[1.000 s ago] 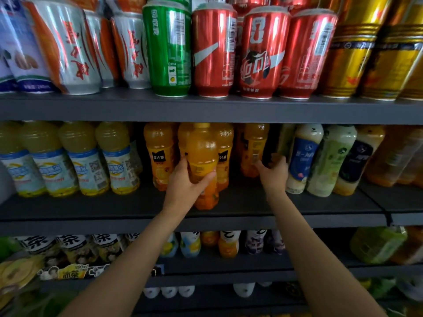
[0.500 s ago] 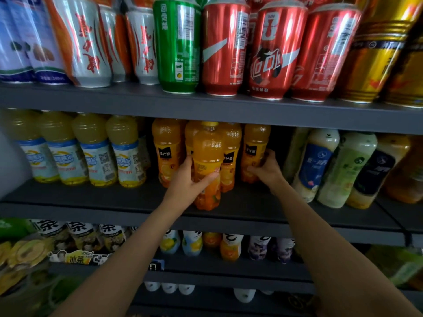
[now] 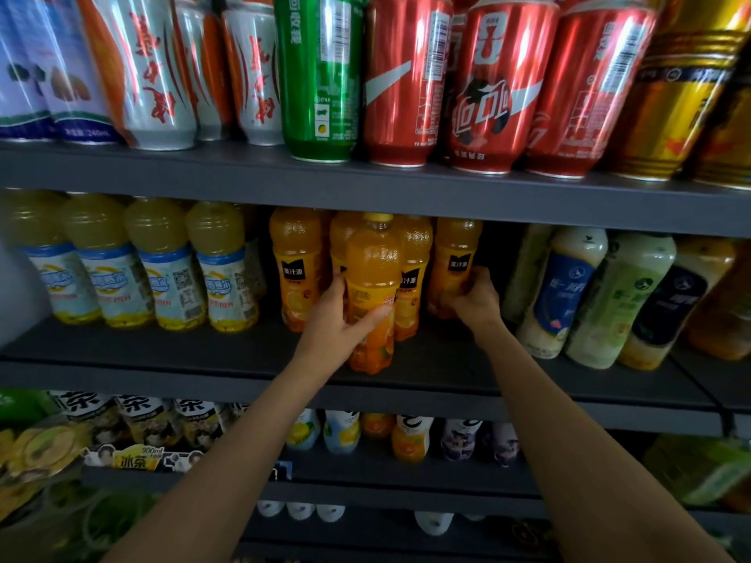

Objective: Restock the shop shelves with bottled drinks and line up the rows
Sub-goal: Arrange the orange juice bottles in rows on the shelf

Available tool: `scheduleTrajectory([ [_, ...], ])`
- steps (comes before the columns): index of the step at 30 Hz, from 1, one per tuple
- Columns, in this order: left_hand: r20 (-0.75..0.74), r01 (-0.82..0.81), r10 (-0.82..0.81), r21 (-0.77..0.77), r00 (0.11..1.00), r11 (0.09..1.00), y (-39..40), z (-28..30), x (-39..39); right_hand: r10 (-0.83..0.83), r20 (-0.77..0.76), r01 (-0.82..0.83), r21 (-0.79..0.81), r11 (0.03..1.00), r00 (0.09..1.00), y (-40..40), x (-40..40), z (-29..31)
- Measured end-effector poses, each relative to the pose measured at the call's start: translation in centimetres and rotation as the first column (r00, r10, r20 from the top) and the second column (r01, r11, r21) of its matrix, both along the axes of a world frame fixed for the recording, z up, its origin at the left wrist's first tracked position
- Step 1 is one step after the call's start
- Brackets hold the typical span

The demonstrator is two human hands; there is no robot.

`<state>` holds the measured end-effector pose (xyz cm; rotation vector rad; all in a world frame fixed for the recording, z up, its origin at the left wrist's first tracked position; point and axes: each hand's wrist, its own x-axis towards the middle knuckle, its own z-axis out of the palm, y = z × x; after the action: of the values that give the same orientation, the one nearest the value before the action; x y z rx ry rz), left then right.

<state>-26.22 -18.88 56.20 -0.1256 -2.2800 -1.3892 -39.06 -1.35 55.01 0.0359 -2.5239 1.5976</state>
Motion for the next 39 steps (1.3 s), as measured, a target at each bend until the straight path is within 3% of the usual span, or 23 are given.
scheduleTrajectory([
  [12,0.018,0.008,-0.008,0.012,1.0,1.0,0.1,0.1,0.3,-0.017,-0.096,0.02,0.032,0.999,0.995,-0.9,0.7,-1.5],
  [23,0.046,-0.008,0.008,0.0,0.999,1.0,0.2,0.4,0.5,0.007,-0.06,-0.009,-0.033,0.999,0.998,-1.3,1.6,-1.2],
  [31,0.053,-0.002,0.002,0.0,0.999,1.0,0.2,0.6,0.5,-0.066,-0.128,0.079,0.093,0.993,0.989,-1.7,1.6,-0.4],
  [39,0.05,0.005,-0.006,0.019,0.999,1.0,0.2,0.5,0.4,-0.295,-0.076,0.304,0.199,0.931,0.952,0.5,1.9,0.1],
])
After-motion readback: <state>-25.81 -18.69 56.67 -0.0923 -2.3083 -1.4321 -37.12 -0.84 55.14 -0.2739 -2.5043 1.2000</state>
